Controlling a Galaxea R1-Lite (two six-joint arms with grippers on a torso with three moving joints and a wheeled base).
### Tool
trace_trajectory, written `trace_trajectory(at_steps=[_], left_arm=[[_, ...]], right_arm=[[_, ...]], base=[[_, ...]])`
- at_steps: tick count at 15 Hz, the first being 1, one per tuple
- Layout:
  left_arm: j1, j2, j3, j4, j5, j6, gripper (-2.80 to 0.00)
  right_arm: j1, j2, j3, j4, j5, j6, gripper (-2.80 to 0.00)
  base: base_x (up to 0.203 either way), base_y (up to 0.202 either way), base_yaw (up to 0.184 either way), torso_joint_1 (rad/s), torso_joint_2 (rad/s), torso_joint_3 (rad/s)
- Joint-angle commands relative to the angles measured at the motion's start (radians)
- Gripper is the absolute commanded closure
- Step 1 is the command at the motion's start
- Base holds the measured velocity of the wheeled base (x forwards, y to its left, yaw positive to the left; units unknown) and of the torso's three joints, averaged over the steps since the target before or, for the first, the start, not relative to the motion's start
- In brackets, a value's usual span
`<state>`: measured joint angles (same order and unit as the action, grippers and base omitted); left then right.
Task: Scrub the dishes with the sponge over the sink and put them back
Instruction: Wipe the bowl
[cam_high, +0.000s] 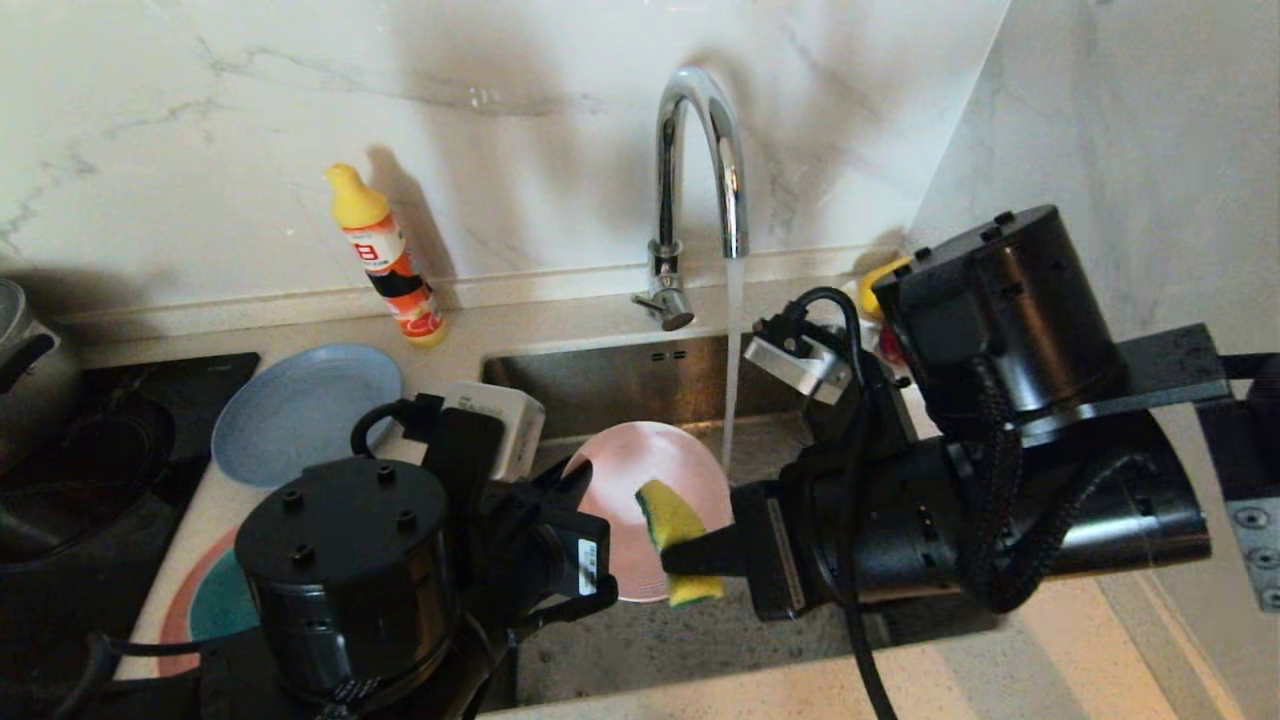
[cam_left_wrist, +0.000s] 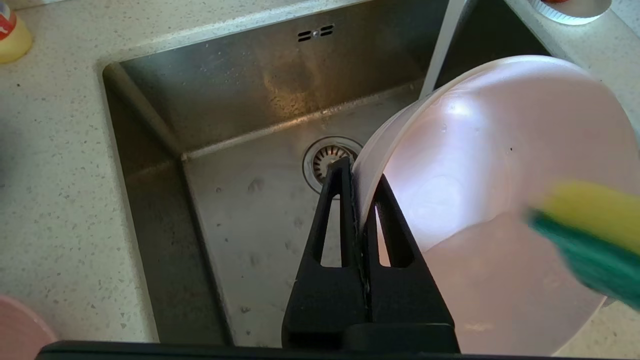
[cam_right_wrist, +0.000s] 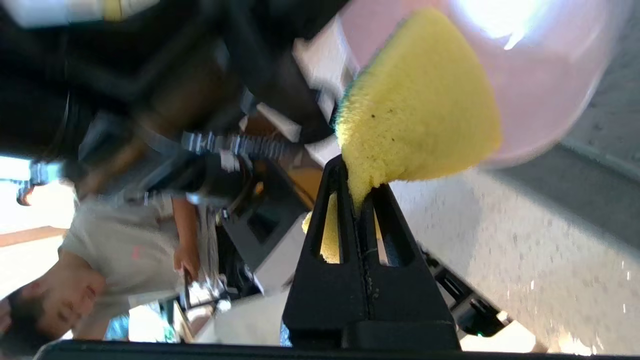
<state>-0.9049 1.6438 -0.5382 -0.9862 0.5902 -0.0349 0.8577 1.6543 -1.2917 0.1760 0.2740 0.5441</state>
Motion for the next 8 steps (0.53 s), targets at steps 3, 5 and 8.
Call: trace_trajectory(at_steps=[3,5,8], left_arm=[[0.0,-0.019,0.016,-0.005,0.003,0.0,0.0],[0.0,-0.024,0.02,-0.005,0.002,0.0,0.0],[-0.003,-0.03,0.02,-0.005,0.0,0.0,0.0]], right_arm=[[-0.024,0.095,-0.072,0.002,-0.002,0.035,0.0],[-0.051,0.113,-0.089,0.002,-0.001,0.041,0.0],[-0.096,0.138,-0.113,0.001,0.0,0.042,0.0]], base=[[0.0,0.0,0.0,0.0,0.0,0.0],[0.0,0.0,0.0,0.0,0.0,0.0],[0.0,0.0,0.0,0.0,0.0,0.0]])
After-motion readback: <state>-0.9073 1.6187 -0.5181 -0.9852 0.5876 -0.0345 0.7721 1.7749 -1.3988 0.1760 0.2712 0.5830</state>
